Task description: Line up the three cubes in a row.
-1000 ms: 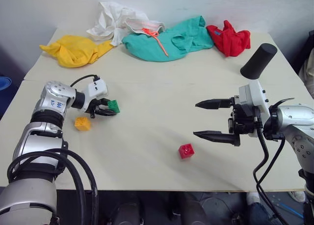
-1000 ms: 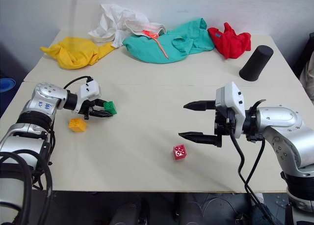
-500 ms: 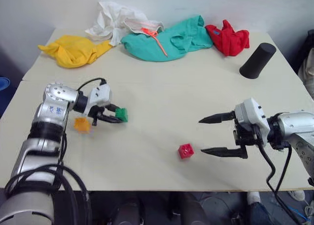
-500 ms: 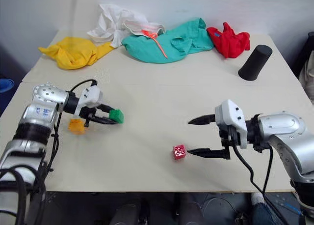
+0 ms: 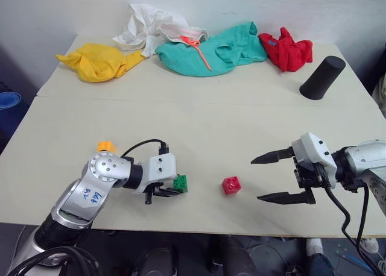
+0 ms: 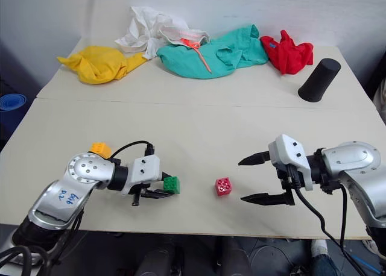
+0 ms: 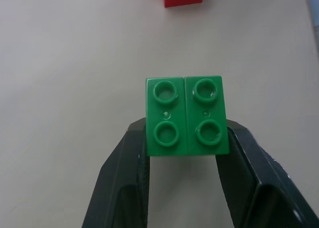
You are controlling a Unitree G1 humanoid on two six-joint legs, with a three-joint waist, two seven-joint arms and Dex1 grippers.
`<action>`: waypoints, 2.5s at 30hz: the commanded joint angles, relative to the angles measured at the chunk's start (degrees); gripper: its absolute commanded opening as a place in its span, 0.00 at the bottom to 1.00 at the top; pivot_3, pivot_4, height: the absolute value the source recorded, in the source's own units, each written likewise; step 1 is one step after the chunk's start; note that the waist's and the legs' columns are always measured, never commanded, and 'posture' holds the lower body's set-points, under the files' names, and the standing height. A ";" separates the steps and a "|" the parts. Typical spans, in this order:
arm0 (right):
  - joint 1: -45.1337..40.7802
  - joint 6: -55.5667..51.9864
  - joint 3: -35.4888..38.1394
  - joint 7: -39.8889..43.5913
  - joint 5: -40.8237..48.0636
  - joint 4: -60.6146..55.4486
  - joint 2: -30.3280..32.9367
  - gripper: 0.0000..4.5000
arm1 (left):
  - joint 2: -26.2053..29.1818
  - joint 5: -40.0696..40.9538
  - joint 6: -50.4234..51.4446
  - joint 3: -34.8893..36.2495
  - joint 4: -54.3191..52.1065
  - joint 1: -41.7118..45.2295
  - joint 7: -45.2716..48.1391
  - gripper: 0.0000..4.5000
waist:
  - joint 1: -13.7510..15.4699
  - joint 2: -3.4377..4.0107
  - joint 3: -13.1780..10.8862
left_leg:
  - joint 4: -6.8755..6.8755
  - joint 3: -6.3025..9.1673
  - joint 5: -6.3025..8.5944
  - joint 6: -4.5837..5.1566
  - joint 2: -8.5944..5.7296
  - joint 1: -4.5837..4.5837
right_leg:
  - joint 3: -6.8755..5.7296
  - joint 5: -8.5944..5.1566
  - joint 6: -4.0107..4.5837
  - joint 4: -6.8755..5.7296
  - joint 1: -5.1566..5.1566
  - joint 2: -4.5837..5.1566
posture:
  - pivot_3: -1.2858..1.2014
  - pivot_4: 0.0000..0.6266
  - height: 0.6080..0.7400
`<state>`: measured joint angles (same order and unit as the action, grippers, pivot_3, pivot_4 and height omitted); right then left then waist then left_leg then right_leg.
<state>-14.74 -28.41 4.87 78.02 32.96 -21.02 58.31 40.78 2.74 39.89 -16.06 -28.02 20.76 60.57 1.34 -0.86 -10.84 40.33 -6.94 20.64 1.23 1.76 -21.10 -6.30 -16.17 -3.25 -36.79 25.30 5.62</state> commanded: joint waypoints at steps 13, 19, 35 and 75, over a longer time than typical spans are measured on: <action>0.63 3.75 -0.94 -2.53 -2.88 1.52 -1.71 1.00 | 0.14 1.09 -9.41 -4.75 7.12 4.85 2.48 0.33 | 0.01 0.00 0.00 | 0.00 -0.02 0.00 0.00 0.00 0.01 | -0.03 0.00 0.00 0.00 0.00 -0.01 | 0.52 0.24 1.00; 0.93 3.66 -1.13 -3.68 -2.36 0.90 -2.11 1.00 | -0.53 1.67 -9.06 -5.05 8.48 6.08 2.27 0.49 | 0.03 0.00 0.00 | 0.01 -0.02 0.00 0.00 -0.01 0.00 | -0.05 0.00 0.00 -0.04 0.00 -0.02 | 0.52 0.24 1.00; -8.25 4.37 -4.15 -0.51 -0.89 8.27 -5.16 1.00 | 13.96 12.52 -1.17 37.18 -0.63 -18.98 2.55 0.99 | -1.59 0.01 0.00 | -0.08 -0.01 0.00 -0.03 0.12 0.01 | -0.06 -0.01 0.02 -0.02 0.03 0.01 | 0.52 0.24 1.00; -6.12 -2.69 1.05 -5.03 3.22 0.81 -6.40 1.00 | 16.98 -4.98 -47.44 10.66 73.61 23.26 19.20 0.91 | -1.40 -0.13 0.09 | -0.18 -0.35 0.09 0.02 0.02 -0.03 | -0.66 -0.01 0.03 -0.13 0.21 -0.21 | 0.52 0.24 1.00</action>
<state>-20.87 -31.04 3.57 73.49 34.87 -18.11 50.93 57.28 -1.48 -6.24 -5.31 44.17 42.67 78.64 -0.06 -0.99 -10.75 40.17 -7.28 20.73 1.25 1.77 -21.16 -6.99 -16.18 -3.22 -36.93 25.51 5.40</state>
